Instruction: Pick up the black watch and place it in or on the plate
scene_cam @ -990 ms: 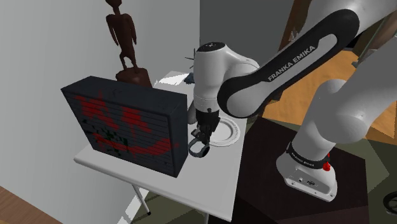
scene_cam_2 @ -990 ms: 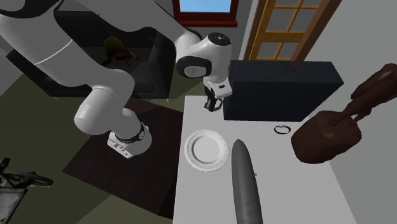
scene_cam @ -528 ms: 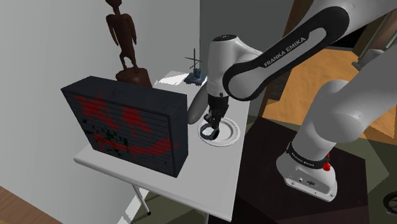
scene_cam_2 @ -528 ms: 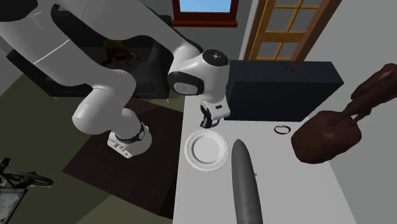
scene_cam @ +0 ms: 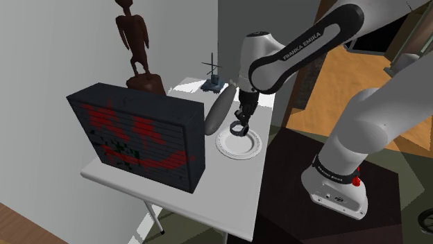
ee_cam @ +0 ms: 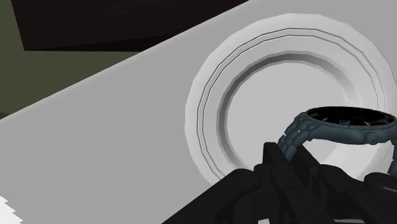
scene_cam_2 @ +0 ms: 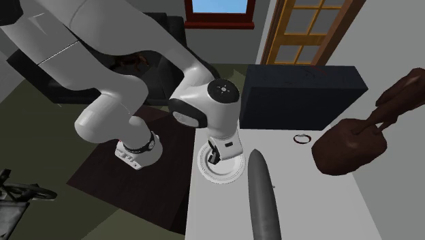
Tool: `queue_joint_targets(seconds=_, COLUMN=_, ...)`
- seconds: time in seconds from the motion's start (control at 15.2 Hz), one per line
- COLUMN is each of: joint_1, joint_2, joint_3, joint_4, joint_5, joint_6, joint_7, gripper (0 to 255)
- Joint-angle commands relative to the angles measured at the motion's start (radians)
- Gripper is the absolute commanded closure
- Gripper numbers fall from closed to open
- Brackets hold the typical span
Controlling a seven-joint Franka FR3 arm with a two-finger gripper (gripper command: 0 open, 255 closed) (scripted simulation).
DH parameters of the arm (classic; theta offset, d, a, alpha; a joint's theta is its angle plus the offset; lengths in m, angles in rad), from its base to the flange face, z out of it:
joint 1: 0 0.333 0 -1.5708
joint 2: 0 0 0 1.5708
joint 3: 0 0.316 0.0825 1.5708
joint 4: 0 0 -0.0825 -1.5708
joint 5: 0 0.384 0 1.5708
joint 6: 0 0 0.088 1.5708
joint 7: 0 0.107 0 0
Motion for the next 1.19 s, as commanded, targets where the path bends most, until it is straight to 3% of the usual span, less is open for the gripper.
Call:
queue_joint_targets(seconds=0.0, joint_1=-0.011, joint_2=0.015, joint_3=-0.011, joint_4=-0.003, joint_5=-0.009, joint_6=0.018, joint_7=-0.017, gripper=255)
queue_joint_targets(seconds=0.79, joint_1=-0.023, joint_2=0.218, joint_3=0.006, joint_4=-0.045, joint_5=-0.019, joint_6=0.262, joint_7=-0.007, gripper=255)
queue_joint_targets(seconds=1.12, joint_1=-0.023, joint_2=0.218, joint_3=0.006, joint_4=-0.045, joint_5=-0.019, joint_6=0.262, joint_7=-0.007, gripper=255)
